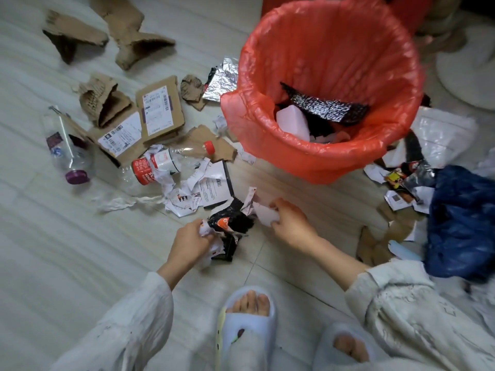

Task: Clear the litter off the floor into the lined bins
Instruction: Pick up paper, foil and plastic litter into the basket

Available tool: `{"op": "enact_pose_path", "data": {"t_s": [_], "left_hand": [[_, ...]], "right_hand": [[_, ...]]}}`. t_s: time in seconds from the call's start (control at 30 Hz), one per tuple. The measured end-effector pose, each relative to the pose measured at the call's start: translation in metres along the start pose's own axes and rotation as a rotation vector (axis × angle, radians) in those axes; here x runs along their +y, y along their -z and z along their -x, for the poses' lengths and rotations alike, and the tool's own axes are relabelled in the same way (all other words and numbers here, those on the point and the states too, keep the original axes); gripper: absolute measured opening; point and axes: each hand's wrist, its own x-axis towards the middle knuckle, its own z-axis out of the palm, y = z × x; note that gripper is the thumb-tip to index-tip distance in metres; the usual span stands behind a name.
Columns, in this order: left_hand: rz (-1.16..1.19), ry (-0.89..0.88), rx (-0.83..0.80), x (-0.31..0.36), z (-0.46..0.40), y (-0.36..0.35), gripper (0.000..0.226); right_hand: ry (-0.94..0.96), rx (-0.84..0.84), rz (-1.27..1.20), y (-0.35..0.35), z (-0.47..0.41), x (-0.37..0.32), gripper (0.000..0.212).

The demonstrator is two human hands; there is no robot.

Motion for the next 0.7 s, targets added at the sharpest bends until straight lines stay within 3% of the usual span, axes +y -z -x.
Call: {"op": "enact_pose_path", "data": {"t_s": [0.13,0.23,0.43,0.57,0.7], "left_hand": [[0.108,-0.116,0.004,0.031,0.019,0.024,0.005],[0.328,-0.142,-0.012,0.055,0.039,0.045,0.019],[0.632,-0.293,0.0,0.111,0.08,0.09,0.027],[0.69,-0.45,0.025,0.168,0.092,0.113,0.013],[0.748,-0.432,0.091,0.215,0.062,0.116,0.033]], "right_hand": [[0.076,0.039,-0.013,0.035,0.029,-0.016,0.045],[0.181,0.131,0.042,0.063,0.056,-0.025,0.048],[0.291,0.472,-0.137,0.123,0.107,-0.028,0.042],[0.219,0.644,-0.359,0.164,0.118,-0.037,0.04],[0.112,0.743,-0.526,0.197,0.106,-0.037,0.037]]}}
